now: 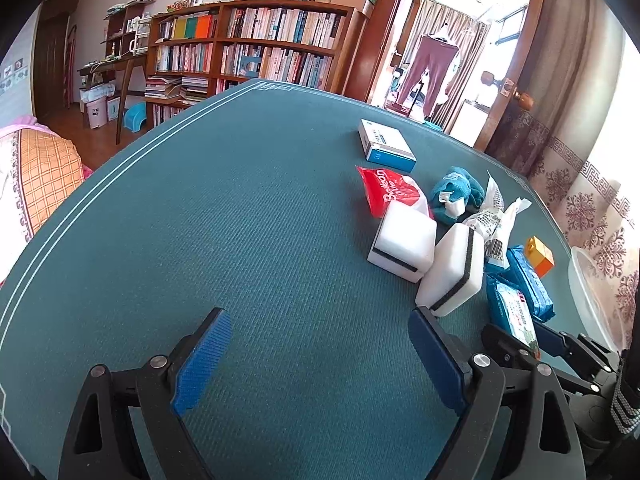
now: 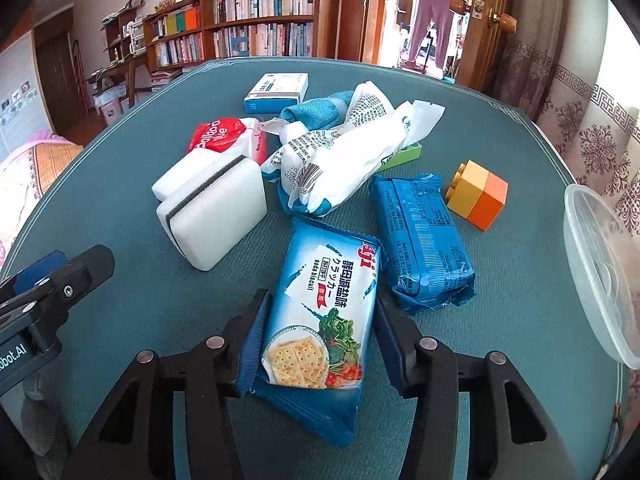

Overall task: Organize objects
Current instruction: 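Close the right gripper on the cracker packet and lift it, then grasp the black-striped white sponge with the left gripper while the right holds the packet, then carry the sponge in the left gripper and packet in the right toward the clear bowl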

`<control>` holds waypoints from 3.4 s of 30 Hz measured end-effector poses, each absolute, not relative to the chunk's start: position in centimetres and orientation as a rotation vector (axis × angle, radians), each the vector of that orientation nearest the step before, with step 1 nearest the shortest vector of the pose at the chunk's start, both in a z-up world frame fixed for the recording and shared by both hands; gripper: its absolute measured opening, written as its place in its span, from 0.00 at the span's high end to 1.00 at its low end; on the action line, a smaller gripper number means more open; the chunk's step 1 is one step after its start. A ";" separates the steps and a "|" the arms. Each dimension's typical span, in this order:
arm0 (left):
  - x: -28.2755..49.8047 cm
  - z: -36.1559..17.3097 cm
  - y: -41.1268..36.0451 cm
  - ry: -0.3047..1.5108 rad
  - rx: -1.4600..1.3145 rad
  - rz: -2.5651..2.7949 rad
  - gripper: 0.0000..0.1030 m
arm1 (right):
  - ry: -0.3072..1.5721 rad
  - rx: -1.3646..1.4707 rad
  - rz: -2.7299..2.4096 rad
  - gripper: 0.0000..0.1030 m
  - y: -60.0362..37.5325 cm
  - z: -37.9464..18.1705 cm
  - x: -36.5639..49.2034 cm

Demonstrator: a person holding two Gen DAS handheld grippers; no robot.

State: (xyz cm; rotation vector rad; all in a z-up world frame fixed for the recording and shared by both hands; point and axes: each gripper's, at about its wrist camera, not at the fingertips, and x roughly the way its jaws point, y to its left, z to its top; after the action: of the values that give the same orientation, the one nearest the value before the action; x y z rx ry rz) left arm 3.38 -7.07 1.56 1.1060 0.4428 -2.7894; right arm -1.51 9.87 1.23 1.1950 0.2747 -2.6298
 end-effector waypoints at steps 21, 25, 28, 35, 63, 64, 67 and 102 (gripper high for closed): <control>1.6 2.2 -3.0 0.211 1.190 -2.834 0.10 | 0.351 1.173 -2.632 0.59 13.3 1.3 -0.1; 0.8 2.9 -1.9 0.174 1.175 -2.859 0.10 | 0.349 1.175 -2.629 0.59 14.0 1.4 -0.1; 0.0 3.2 -1.1 0.146 1.169 -2.868 0.10 | 0.348 1.177 -2.630 0.59 14.3 1.4 -0.1; -1.7 3.2 1.2 0.090 1.190 -2.896 0.10 | 0.329 1.187 -2.633 0.59 16.2 1.3 -0.2; -2.3 2.1 2.6 0.011 1.233 -2.812 0.67 | 0.262 1.157 -2.627 0.58 16.8 1.1 -0.2; -2.2 2.2 2.7 0.004 1.228 -2.805 0.67 | 0.262 1.157 -2.627 0.58 16.8 1.1 -0.2; -2.0 2.4 2.9 -0.022 1.216 -2.788 0.67 | 0.262 1.157 -2.627 0.58 16.8 1.1 -0.2; 0.0 6.0 2.9 0.121 1.145 -2.931 0.67 | 0.046 1.131 -2.643 0.59 20.0 3.6 -0.7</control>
State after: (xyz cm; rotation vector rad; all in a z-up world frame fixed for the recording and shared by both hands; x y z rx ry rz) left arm -0.02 2.94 5.97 1.1455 0.1208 -2.9313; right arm -0.73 20.04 3.61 1.1314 0.0462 -2.6433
